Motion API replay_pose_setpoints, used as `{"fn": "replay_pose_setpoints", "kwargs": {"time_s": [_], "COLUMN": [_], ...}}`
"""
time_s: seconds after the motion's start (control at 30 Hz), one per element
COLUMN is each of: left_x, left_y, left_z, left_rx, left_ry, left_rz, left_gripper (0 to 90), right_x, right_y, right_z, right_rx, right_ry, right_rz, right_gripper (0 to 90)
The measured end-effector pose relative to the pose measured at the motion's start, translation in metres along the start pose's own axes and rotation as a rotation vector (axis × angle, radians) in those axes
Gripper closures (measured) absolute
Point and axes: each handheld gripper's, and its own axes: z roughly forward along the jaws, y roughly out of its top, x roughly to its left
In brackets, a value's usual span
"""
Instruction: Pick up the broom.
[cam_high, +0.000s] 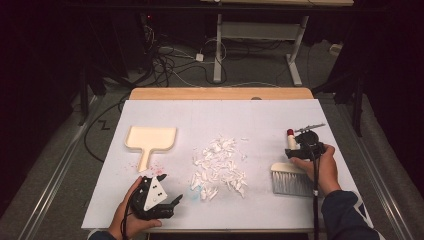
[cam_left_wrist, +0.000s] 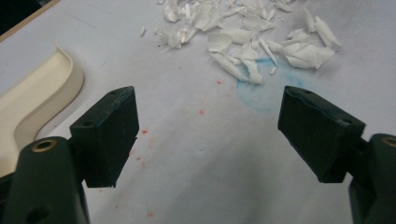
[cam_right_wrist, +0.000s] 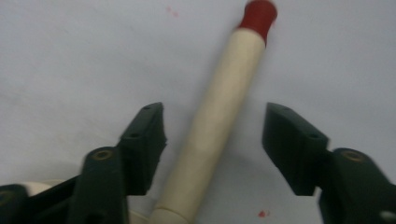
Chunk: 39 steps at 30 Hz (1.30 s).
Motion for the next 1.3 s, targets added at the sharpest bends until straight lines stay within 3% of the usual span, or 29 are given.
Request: {"fn": "replay_pose_setpoints", "kwargs": {"time_s": [0.03,0.07,0.13,0.23,0.33,0.47,0.6,0.73,0.83,0.87,0.9,0.93,0.97,1.07,1.1,1.17,1.27,1.3], "left_x": [0.000,0.000,0.001,0.001,-0.001,-0.002,-0.003,-0.002,-0.001,-0.001,-0.001,-0.001,-0.001,-0.003,-0.003,-0.005,-0.007,-0.010], "left_y": [0.000,-0.001,-0.002,-0.001,0.000,0.000,0.000,-0.001,-0.001,-0.002,-0.002,-0.001,-0.001,0.001,0.001,0.008,0.015,0.024], "left_z": [0.000,-0.001,-0.002,-0.002,-0.002,-0.001,-0.001,-0.002,-0.002,-0.003,-0.003,-0.004,-0.004,-0.004,-0.004,-0.004,-0.005,-0.005], "left_rx": [0.000,0.000,0.000,-0.001,0.000,0.005,0.007,0.008,0.007,0.005,0.005,0.001,0.001,-0.008,-0.008,-0.028,-0.063,-0.086], "left_ry": [0.000,-0.003,0.000,0.000,-0.003,-0.005,-0.006,-0.004,-0.005,0.000,0.000,0.003,0.003,0.001,0.001,-0.013,-0.033,-0.061], "left_rz": [0.000,-0.004,-0.007,-0.008,0.000,0.000,-0.001,-0.008,-0.010,-0.014,-0.014,-0.016,-0.016,-0.019,-0.019,-0.028,-0.040,-0.061], "left_gripper": [19.3,19.4,19.3,19.4,19.4,19.4,19.4,19.4,19.4,19.4,19.4,19.4,19.3,19.3,19.3,19.3,19.3,19.3], "right_x": [0.000,-0.003,-0.004,-0.001,0.000,0.004,0.002,0.003,0.000,-0.002,-0.002,-0.005,-0.005,-0.011,-0.011,-0.011,-0.008,-0.003], "right_y": [0.000,-0.004,-0.006,-0.006,-0.006,-0.008,-0.008,-0.013,-0.017,-0.019,-0.019,-0.022,-0.022,-0.028,-0.028,-0.028,-0.027,-0.025], "right_z": [0.000,0.005,0.004,0.005,0.005,0.004,0.004,-0.006,-0.022,-0.029,-0.029,-0.039,-0.039,-0.060,-0.060,-0.077,-0.087,-0.100], "right_rx": [0.000,0.017,0.010,0.001,-0.009,-0.027,-0.039,-0.101,-0.179,-0.213,-0.213,-0.259,-0.259,-0.351,-0.351,-0.416,-0.442,-0.487], "right_ry": [0.000,0.066,0.080,0.073,0.096,0.076,0.091,0.087,0.092,0.096,0.096,0.108,0.108,0.125,0.125,0.144,0.143,0.152], "right_rz": [0.000,0.016,0.013,-0.009,-0.032,-0.079,-0.084,-0.099,-0.097,-0.085,-0.085,-0.079,-0.079,-0.051,-0.051,-0.052,-0.058,-0.063], "right_gripper": [47.4,55.3,58.9,61.0,71.3,71.5,71.5,71.7,71.8,71.8,71.8,71.9,71.9,71.8,71.8,71.8,71.9,71.8]}}
